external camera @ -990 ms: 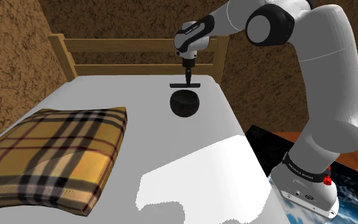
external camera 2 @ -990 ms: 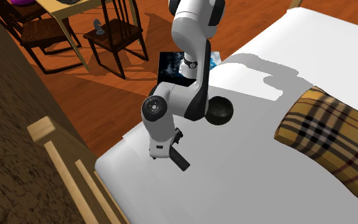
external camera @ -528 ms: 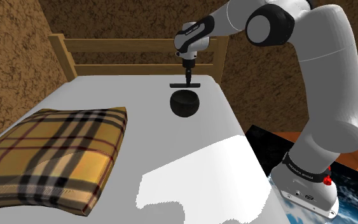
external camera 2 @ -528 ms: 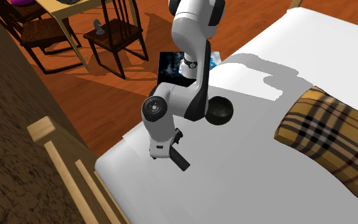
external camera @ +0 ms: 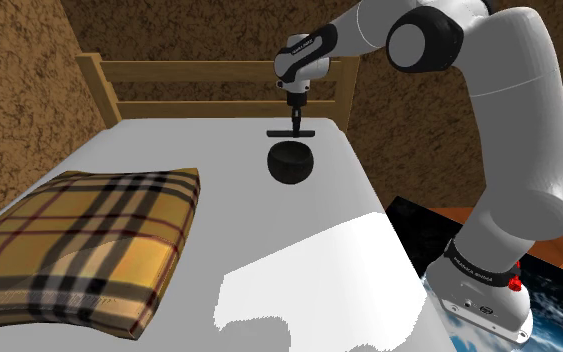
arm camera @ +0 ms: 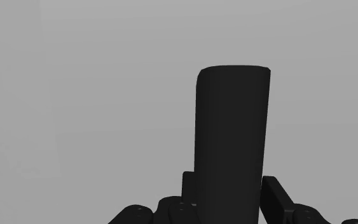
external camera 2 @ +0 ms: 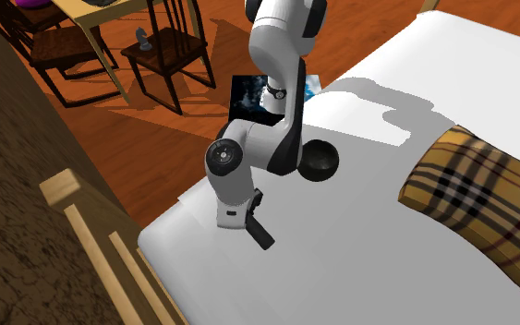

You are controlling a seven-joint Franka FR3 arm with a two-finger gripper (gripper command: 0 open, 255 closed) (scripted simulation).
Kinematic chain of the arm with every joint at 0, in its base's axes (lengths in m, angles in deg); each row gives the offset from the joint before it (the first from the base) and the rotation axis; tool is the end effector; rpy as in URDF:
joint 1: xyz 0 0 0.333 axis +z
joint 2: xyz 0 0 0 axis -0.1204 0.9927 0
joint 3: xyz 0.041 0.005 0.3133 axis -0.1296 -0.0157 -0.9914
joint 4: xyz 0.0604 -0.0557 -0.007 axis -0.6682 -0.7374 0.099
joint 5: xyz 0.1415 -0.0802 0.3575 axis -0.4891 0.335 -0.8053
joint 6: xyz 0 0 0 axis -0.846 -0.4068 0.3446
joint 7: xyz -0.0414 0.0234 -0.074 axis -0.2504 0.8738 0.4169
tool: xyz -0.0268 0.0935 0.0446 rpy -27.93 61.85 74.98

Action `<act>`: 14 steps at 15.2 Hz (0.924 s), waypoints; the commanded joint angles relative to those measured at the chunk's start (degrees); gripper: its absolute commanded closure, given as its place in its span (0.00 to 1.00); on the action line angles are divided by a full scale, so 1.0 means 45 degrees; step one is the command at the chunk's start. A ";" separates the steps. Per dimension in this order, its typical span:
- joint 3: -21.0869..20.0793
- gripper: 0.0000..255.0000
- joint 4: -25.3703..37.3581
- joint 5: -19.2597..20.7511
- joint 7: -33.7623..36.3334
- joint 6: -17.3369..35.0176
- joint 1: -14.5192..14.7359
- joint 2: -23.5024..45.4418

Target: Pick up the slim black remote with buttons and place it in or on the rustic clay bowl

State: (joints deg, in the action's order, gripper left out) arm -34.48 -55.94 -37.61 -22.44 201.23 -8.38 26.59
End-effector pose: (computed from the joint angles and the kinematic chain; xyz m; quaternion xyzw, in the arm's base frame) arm 0.6776 -0.1573 0.3166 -0.9415 -0.3347 0.0173 0.0351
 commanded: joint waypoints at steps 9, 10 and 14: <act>0.0075 1.00 0.0441 0.0149 0.0117 -0.0937 0.0034 -0.0466; 0.0086 1.00 0.0523 0.0169 0.0133 -0.1076 0.0036 -0.0525; 0.0125 1.00 0.0888 0.0242 0.0199 -0.1643 0.0035 -0.0736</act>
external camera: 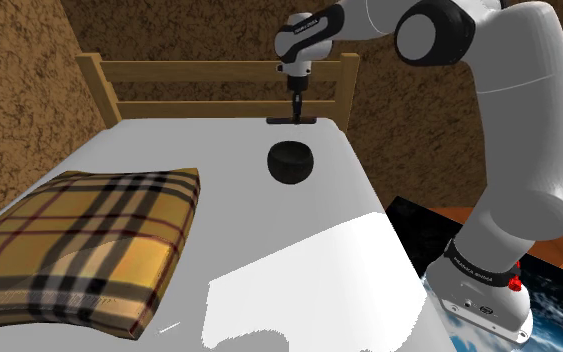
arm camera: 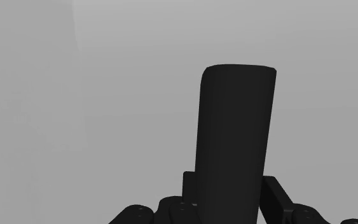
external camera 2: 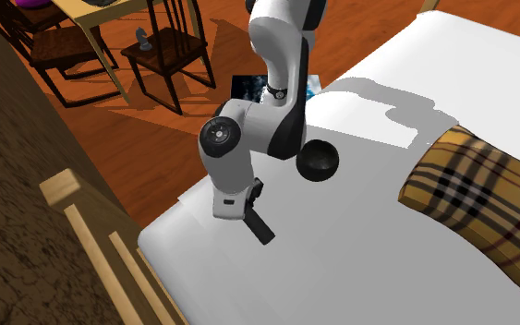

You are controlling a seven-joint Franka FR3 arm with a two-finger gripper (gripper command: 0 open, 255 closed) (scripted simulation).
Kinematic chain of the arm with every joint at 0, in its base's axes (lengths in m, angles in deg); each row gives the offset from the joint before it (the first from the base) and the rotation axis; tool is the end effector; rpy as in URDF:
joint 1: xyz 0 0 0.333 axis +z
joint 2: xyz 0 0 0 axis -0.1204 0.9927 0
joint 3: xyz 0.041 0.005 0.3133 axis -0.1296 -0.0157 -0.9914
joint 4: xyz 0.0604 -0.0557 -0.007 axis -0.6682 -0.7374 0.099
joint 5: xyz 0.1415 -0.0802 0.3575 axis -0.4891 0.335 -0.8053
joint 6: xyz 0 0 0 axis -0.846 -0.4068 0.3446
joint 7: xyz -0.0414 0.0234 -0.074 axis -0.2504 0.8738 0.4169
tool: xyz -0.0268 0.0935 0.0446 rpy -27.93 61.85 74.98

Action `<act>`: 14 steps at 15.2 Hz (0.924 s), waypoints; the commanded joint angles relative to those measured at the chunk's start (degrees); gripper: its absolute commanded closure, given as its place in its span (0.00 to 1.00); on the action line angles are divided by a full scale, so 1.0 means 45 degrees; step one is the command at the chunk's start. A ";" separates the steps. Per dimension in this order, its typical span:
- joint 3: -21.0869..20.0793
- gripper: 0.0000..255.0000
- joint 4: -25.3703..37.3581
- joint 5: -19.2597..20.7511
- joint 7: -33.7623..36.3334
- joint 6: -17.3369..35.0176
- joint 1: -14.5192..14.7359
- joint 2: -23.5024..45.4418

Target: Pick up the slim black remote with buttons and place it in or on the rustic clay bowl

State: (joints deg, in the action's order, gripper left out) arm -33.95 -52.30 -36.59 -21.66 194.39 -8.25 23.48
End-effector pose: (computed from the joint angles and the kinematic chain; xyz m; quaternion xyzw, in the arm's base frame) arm 0.6771 -0.1567 0.3736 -0.9411 -0.3355 0.0186 0.0364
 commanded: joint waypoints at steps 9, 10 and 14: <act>0.0071 1.00 0.1135 0.0139 0.0161 -0.1482 -0.0032 -0.0366; 0.0076 1.00 0.1274 0.0149 0.0175 -0.1640 -0.0040 -0.0387; 0.0094 1.00 0.1882 0.0178 0.0228 -0.2293 -0.0082 -0.0439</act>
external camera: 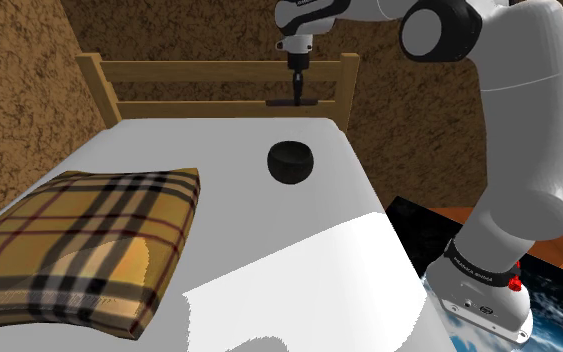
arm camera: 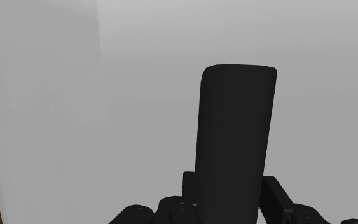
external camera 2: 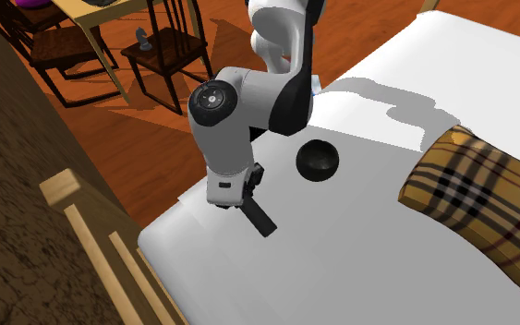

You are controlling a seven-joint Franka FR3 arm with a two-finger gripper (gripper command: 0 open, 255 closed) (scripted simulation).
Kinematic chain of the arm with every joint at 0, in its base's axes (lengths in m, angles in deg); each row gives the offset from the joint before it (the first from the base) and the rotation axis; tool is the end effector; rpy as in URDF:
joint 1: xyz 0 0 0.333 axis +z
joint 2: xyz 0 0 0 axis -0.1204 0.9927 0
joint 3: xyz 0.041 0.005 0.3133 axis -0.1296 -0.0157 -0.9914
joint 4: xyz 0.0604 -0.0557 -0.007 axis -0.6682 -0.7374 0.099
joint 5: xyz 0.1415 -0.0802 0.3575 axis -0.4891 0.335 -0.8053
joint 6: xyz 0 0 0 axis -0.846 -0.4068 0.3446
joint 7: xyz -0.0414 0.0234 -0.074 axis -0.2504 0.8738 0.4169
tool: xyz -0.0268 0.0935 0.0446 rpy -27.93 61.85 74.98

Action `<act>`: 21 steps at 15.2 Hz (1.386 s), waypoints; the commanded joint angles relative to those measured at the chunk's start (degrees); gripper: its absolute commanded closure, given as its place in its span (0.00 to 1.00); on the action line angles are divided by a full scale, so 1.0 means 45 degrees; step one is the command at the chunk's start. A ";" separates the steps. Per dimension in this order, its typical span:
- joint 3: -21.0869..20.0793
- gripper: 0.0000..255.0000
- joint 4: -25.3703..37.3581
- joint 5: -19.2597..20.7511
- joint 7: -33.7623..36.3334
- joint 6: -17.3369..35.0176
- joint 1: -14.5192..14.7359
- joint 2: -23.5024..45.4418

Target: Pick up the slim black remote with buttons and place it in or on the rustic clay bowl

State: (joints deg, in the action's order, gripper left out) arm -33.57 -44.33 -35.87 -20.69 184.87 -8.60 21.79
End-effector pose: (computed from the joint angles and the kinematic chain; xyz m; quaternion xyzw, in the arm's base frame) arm 0.6782 -0.1562 0.4457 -0.9412 -0.3355 0.0184 0.0363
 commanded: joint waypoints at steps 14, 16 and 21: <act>-0.0174 1.00 -0.3840 0.0837 0.1490 0.0506 0.1502 -0.3520; -0.0319 1.00 -0.4970 0.1037 0.1974 0.0864 0.1860 -0.4350; -0.0830 1.00 -0.7388 0.1429 0.3276 0.1546 0.2613 -0.6216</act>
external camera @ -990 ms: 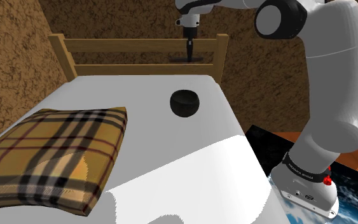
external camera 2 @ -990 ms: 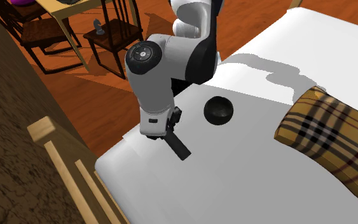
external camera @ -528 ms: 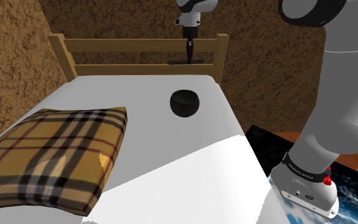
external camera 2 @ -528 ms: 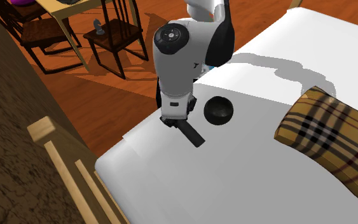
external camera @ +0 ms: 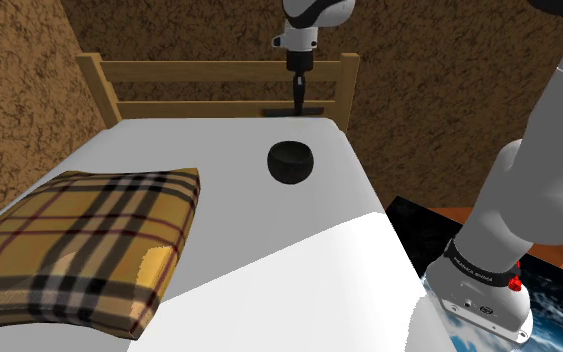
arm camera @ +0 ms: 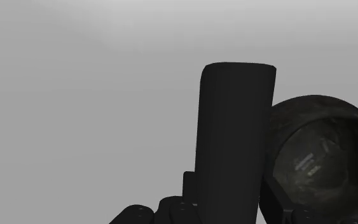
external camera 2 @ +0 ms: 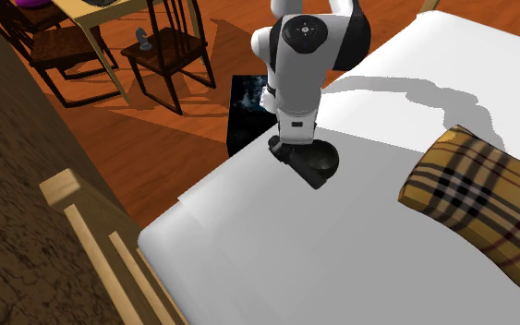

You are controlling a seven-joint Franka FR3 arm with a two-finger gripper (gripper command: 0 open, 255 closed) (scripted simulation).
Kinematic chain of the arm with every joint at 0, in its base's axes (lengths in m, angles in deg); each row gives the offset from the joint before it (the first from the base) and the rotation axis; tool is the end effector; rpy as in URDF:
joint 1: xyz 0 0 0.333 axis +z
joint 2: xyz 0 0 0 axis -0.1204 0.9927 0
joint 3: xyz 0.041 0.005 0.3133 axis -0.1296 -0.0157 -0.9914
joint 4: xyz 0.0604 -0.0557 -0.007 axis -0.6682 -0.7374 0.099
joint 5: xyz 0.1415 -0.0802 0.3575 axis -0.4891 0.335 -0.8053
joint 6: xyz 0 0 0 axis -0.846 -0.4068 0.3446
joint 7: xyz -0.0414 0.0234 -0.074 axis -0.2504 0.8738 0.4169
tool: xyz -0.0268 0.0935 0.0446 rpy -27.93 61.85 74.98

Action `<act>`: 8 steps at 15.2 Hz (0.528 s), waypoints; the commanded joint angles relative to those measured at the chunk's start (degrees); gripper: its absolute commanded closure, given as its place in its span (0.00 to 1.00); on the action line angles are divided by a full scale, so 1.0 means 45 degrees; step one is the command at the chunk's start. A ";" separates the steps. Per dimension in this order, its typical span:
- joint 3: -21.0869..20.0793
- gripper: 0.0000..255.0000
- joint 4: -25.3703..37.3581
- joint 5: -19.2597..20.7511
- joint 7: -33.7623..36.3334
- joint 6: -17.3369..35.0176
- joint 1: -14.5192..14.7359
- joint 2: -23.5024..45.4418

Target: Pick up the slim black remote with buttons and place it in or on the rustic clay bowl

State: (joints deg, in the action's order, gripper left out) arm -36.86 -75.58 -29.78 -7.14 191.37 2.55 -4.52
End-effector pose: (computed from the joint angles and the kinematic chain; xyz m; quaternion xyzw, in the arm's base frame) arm 0.5686 -0.0228 0.4815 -0.9410 -0.3359 0.0186 0.0367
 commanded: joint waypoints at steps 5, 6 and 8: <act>-0.0783 1.00 -0.2402 0.0264 0.1635 0.0554 0.0765 -0.1973; -0.0939 1.00 -0.2746 0.0274 0.1913 0.0624 0.0882 -0.2265; -0.1229 1.00 -0.3320 0.0268 0.2409 0.0735 0.1087 -0.2759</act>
State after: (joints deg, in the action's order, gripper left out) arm -41.62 -89.37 -28.51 2.30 194.29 6.86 -16.07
